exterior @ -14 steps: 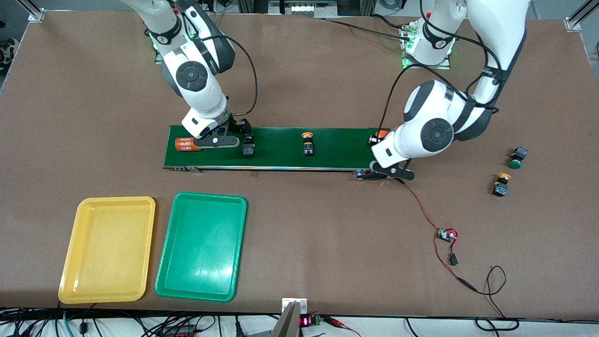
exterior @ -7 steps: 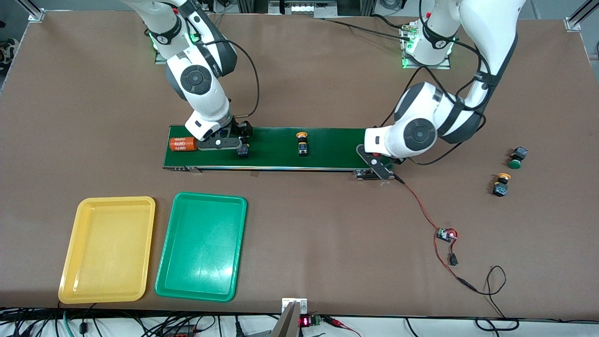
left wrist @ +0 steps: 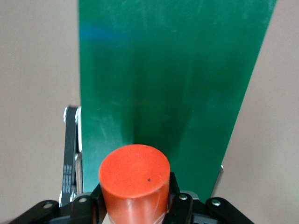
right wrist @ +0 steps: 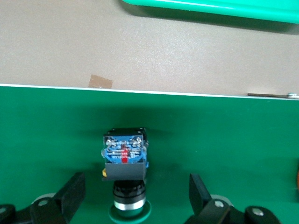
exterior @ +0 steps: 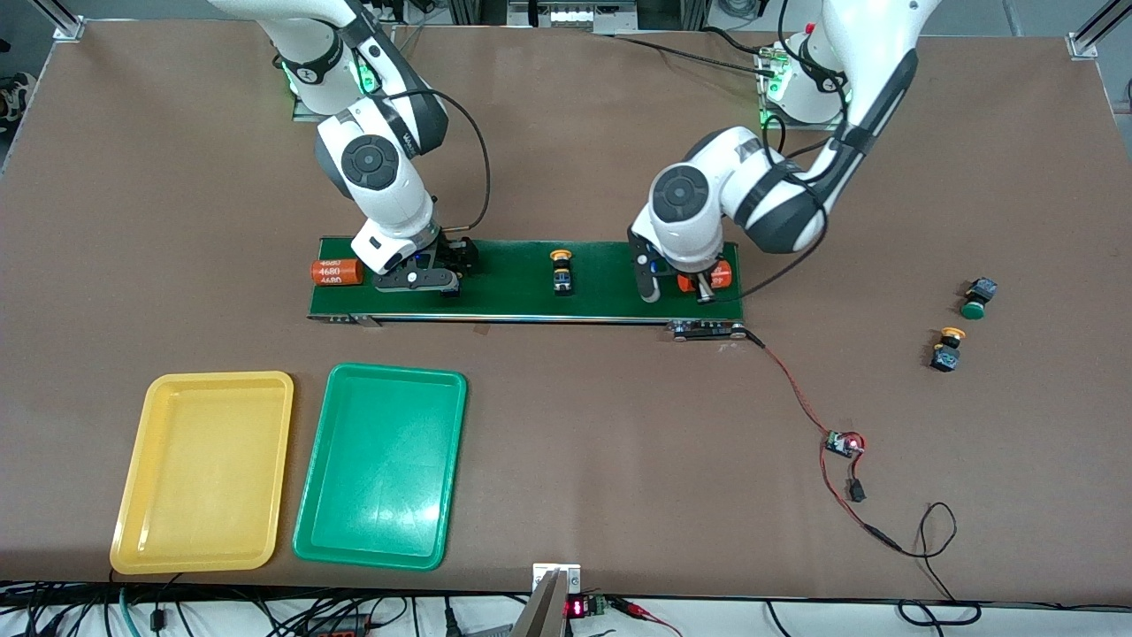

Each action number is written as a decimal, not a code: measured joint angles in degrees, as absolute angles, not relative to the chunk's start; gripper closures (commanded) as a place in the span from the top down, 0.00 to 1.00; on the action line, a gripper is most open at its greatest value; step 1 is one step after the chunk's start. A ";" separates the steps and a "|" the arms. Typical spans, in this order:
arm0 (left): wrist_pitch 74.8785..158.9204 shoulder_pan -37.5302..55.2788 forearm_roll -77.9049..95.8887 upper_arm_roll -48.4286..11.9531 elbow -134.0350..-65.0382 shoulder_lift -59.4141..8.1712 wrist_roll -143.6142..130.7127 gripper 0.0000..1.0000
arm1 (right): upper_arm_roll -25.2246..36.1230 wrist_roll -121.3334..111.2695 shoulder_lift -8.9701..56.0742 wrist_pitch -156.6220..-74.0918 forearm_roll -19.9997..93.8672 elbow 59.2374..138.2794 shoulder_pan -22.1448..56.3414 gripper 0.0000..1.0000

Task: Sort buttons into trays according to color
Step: 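Carry the green button into the green tray with the right gripper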

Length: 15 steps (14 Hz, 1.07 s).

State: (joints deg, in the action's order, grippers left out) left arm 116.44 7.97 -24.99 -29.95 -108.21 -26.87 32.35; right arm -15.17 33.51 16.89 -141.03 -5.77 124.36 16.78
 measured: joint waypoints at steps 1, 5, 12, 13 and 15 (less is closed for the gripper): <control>118.25 8.05 -25.11 -29.95 -108.56 -27.37 33.16 0.35 | -15.05 33.51 17.19 -141.53 -5.82 124.36 16.88 0.77; 123.04 7.86 -25.27 -29.81 -109.94 -29.51 33.83 1.00 | -12.98 33.51 18.70 -143.28 -5.97 124.36 19.07 0.46; 123.14 7.80 -25.20 -29.98 -109.33 -27.20 34.16 1.00 | -10.87 33.48 18.22 -143.16 -6.01 123.42 19.54 0.00; 122.53 7.76 -24.38 -30.00 -109.22 -25.99 34.11 1.00 | -10.04 33.27 17.37 -141.84 -6.01 122.35 19.34 0.00; 119.91 7.55 -21.65 -29.93 -108.96 -23.14 34.07 1.00 | -8.93 32.26 15.30 -136.18 -6.01 118.37 18.32 0.00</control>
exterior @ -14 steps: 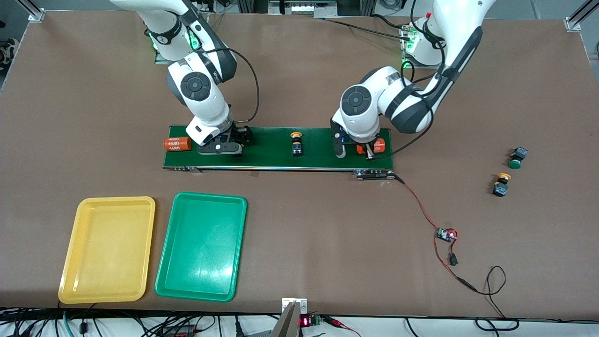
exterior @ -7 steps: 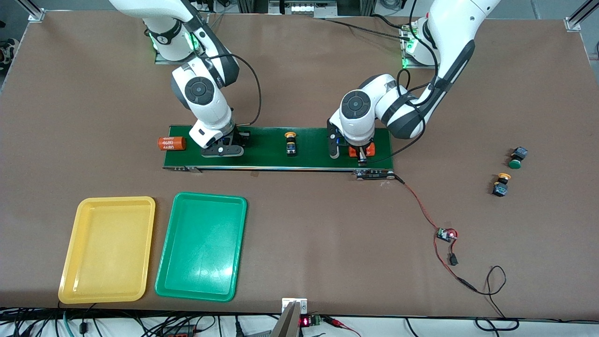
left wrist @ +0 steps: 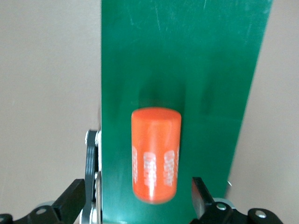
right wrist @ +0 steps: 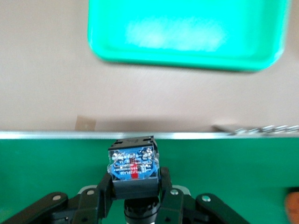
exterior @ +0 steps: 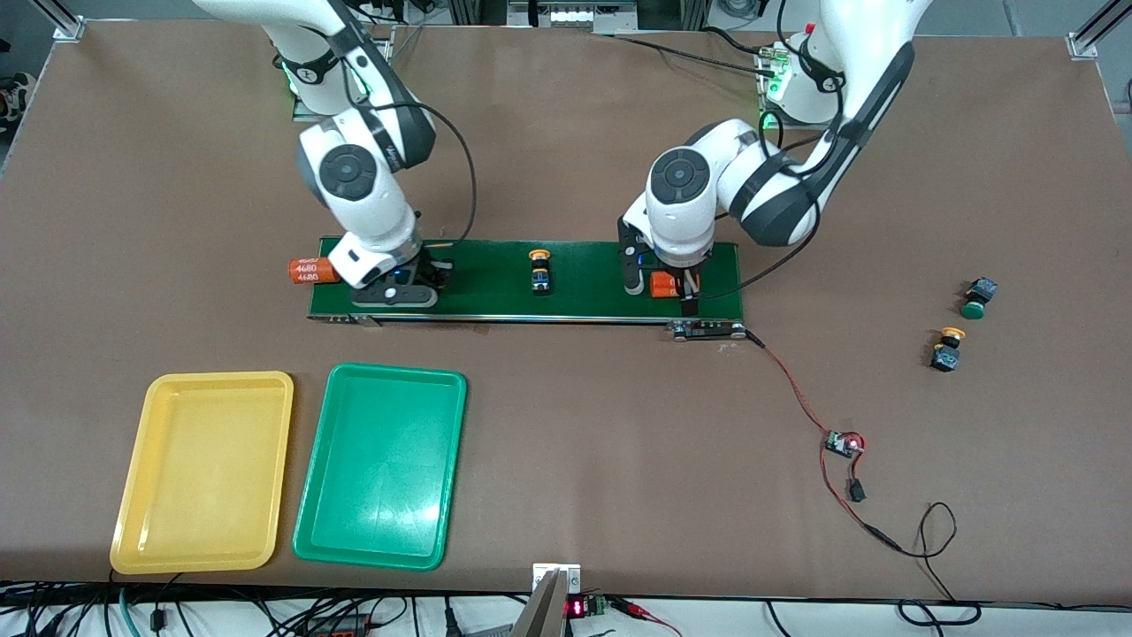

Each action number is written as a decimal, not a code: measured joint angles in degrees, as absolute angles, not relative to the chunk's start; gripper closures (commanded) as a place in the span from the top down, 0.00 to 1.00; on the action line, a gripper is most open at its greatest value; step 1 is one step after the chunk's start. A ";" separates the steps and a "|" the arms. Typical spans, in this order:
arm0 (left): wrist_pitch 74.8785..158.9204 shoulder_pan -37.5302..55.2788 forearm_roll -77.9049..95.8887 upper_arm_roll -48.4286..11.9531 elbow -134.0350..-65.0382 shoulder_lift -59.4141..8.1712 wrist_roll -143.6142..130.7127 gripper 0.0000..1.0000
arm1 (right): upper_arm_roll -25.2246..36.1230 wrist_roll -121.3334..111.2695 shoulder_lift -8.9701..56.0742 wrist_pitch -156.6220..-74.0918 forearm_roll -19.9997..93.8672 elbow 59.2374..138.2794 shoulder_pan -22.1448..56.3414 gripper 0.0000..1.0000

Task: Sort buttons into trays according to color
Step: 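Carry the green button into the green tray with the right gripper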

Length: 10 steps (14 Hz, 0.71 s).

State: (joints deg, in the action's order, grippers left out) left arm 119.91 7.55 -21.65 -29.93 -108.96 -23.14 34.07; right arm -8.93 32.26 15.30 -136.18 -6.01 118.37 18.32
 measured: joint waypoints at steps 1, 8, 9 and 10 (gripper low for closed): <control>118.63 7.28 -21.02 -29.71 -108.93 -21.79 33.90 1.00 | -8.53 30.86 14.55 -133.91 -6.02 116.02 17.45 0.00; 117.56 4.34 -15.38 -18.69 -108.84 -15.85 23.39 1.00 | -4.51 19.25 22.75 -135.15 -6.02 102.32 12.33 0.00; 117.56 4.31 -13.61 -16.36 -108.85 -15.77 20.94 1.00 | -4.48 19.16 25.82 -138.20 -6.02 101.05 12.35 0.00; 117.56 4.21 -11.79 -13.96 -108.88 -15.81 19.41 1.00 | -4.51 19.16 28.90 -141.44 -6.02 100.07 12.49 0.00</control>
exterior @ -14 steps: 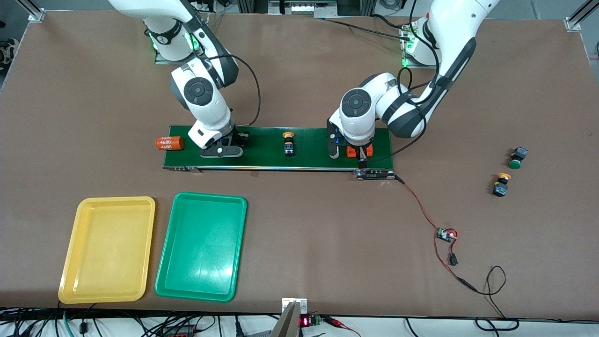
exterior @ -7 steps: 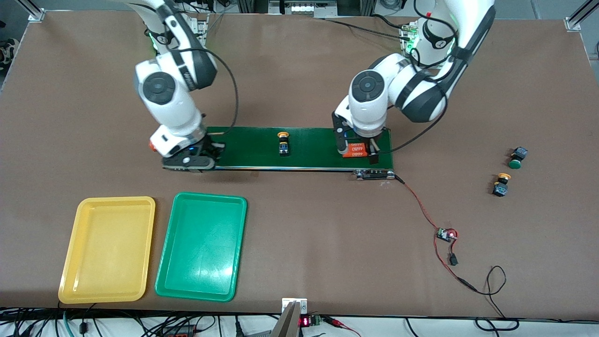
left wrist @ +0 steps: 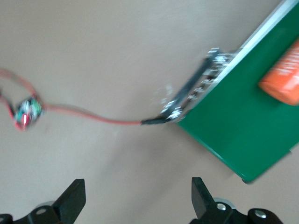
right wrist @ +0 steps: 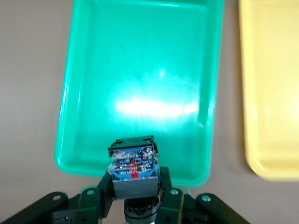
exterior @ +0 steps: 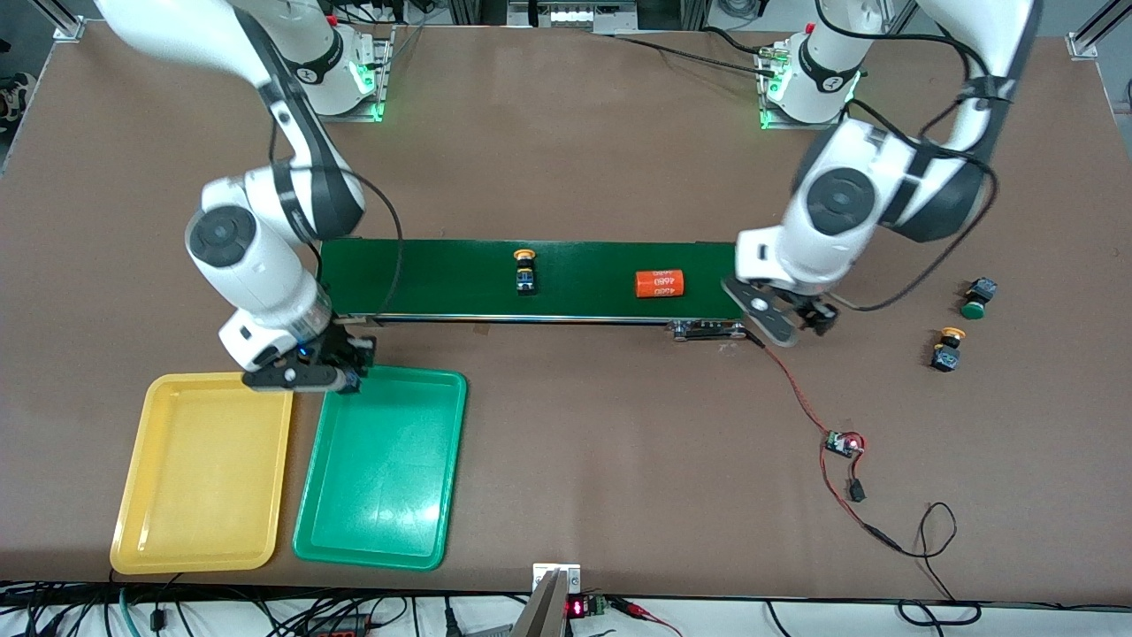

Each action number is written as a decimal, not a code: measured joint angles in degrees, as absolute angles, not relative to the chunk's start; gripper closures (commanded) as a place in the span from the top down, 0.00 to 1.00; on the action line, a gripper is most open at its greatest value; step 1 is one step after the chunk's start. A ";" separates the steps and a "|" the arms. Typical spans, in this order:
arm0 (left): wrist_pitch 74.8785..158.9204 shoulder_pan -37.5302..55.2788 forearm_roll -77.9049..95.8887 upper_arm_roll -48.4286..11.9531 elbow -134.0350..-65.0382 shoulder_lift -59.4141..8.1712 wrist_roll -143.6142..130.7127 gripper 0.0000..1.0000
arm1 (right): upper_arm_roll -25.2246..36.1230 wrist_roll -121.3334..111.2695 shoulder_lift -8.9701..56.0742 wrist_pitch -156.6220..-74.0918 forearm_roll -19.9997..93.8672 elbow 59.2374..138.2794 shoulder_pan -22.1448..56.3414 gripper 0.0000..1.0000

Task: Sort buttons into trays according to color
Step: 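Carry the green button into the green tray with the right gripper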

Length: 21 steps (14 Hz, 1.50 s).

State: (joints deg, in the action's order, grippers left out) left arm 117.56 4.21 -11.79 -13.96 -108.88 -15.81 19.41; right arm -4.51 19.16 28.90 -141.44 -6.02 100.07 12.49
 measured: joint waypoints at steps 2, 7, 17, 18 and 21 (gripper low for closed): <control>117.61 3.06 -8.50 -10.31 -108.86 -16.31 18.52 1.00 | -4.54 18.80 34.77 -145.54 -6.02 97.93 12.96 0.01; 118.02 -1.12 -7.54 -3.97 -105.82 -19.12 17.88 1.00 | -4.50 15.36 43.39 -148.78 -6.02 92.25 13.02 0.31; 118.32 -14.28 -8.23 -3.28 -98.53 -33.80 21.24 1.00 | -4.49 15.13 43.13 -150.08 -6.02 92.35 13.45 1.00; 118.32 -14.60 -9.52 -3.28 -98.09 -34.48 23.48 1.00 | -4.49 15.13 41.77 -149.23 -6.02 93.40 13.55 1.00; 119.05 -14.68 -13.80 -3.35 -97.40 -35.88 26.53 1.00 | -4.48 15.41 33.91 -140.64 -6.01 98.59 13.66 1.00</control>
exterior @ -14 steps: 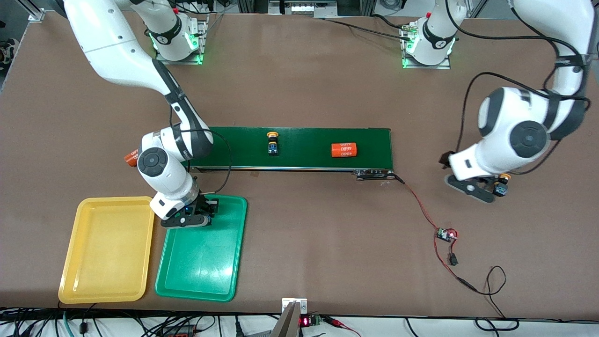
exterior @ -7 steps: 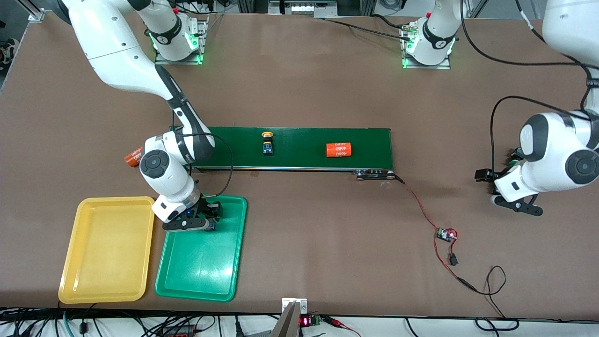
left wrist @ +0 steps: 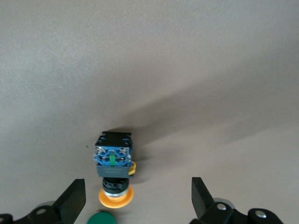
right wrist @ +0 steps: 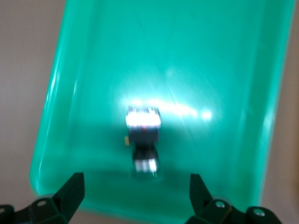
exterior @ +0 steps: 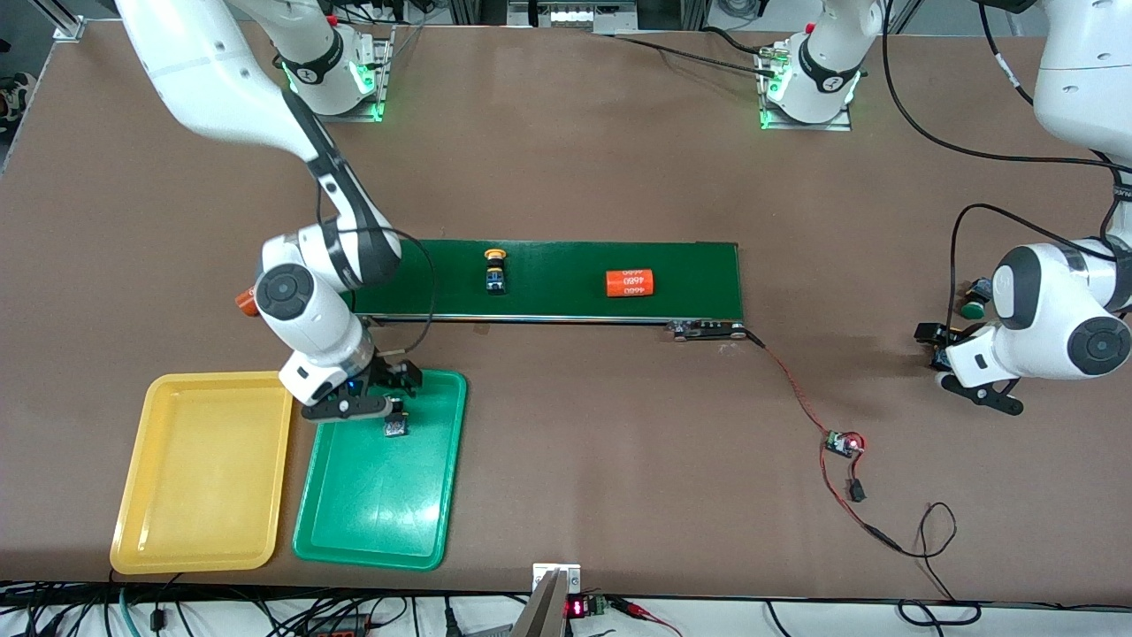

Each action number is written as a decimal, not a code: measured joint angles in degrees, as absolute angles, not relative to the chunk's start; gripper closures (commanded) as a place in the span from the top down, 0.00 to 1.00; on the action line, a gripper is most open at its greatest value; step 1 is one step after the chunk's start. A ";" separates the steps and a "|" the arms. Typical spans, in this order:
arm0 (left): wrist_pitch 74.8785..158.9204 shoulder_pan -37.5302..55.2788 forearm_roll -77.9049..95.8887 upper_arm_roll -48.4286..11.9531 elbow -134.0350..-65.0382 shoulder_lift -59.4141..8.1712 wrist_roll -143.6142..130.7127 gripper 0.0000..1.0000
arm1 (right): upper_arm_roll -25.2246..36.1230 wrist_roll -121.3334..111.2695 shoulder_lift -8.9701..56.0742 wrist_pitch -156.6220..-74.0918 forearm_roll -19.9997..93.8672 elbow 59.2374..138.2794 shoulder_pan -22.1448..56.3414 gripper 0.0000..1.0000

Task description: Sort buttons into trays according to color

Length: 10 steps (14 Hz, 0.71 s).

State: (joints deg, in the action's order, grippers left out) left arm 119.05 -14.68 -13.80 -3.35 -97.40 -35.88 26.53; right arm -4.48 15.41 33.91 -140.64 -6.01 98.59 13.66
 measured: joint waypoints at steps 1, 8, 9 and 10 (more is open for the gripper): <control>120.31 -14.68 -14.19 -3.36 -97.39 -36.41 26.87 1.00 | -4.49 15.61 30.74 -137.61 -5.99 100.49 13.70 1.00; 126.95 -16.77 -16.68 -3.29 -97.27 -40.09 31.93 0.87 | -7.70 23.37 16.13 -133.80 0.84 114.96 15.69 1.00; 126.95 -16.92 -16.68 -3.30 -97.27 -40.36 32.05 0.74 | -9.14 25.90 15.63 -133.81 0.83 116.06 16.21 1.00; 126.95 -17.09 -16.68 -3.32 -97.27 -40.57 32.05 0.61 | -10.26 27.52 15.40 -133.83 0.83 116.79 17.12 1.00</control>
